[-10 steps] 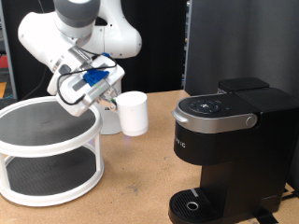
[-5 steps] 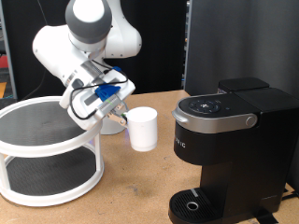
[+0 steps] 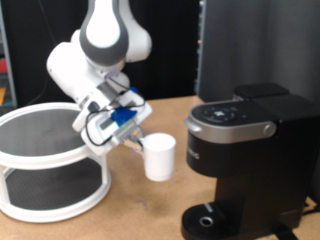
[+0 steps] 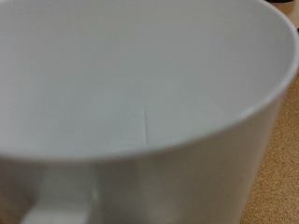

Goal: Make a cup of coffee with the keurig machine

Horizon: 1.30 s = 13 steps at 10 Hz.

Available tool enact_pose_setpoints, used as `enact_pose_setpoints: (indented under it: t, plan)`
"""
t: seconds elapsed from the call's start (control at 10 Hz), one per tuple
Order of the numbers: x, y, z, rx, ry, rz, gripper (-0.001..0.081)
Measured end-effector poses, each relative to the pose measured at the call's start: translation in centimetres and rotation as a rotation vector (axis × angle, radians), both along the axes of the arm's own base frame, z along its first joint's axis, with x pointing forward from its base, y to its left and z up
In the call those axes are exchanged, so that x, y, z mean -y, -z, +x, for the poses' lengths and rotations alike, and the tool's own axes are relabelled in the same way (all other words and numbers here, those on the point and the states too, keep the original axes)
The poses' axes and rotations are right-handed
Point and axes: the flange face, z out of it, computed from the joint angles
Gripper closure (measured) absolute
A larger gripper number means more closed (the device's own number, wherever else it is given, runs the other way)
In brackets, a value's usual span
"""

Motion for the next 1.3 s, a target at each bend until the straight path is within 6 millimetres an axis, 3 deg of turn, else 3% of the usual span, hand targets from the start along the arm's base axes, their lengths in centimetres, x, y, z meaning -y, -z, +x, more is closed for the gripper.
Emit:
enact_pose_setpoints:
  t: [0.6, 1.3]
  plan:
    - [-1.6, 4.0, 1.5, -0.013, 0.008, -0.014, 0.073]
    - [-5.2, 6.4, 4.6, 0.018, 0.043, 0.005, 0.073]
